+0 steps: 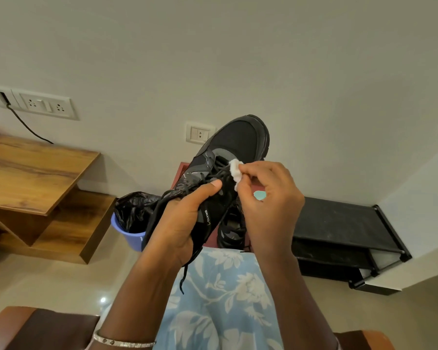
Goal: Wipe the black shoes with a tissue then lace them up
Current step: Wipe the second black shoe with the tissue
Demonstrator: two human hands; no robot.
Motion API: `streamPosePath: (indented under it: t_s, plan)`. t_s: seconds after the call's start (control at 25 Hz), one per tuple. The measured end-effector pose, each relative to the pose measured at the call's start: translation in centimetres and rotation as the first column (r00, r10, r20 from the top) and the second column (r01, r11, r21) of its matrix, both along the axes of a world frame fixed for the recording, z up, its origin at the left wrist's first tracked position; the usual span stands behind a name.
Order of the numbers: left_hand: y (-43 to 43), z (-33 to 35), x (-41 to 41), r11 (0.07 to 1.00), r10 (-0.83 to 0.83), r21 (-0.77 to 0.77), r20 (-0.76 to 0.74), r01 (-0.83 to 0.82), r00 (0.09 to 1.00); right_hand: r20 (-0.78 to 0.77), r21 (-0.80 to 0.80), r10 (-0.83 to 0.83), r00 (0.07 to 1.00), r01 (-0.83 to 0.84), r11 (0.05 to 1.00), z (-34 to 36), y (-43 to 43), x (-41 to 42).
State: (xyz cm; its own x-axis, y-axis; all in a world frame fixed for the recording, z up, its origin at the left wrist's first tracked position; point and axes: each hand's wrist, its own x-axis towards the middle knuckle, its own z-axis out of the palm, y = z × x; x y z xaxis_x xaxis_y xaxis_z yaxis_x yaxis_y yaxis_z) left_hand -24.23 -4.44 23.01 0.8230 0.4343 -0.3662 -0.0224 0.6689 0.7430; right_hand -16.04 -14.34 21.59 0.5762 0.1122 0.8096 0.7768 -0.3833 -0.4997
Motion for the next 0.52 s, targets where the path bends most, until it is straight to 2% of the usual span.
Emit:
streamPosePath:
  t_s: [0.08, 0.24, 0.4, 0.52]
  plan:
    - [-0.1, -0.1, 0.0, 1.0, -0.012, 0.007, 0.013, 0.012, 1.0, -0.019, -0.022, -0.007, 1.0, 0.007, 1.0, -0.3, 0.2, -0.7]
    - [-0.2, 0.0, -0.3, 0.999, -0.027, 0.04, 0.005, 0.026, 1.0, -0.077, -0.105, 0.083, 0.994, -0.091, 0.99, -1.0, 0.5, -1.9]
    - [0.0, 0.1, -0.4, 0.998, -0.048, -0.033, 0.037, 0.049, 0.998, -0.107, -0.079, 0.151, 0.983, -0.16, 0.984, -0.9, 0.2, -2.4]
    - [-0.2, 0.3, 0.0, 0.997, -0.041, -0.07, 0.055, 0.045, 0.998, -0.064, -0.043, 0.096, 0.993, -0.099, 0.994, -0.4, 0.1, -0.7]
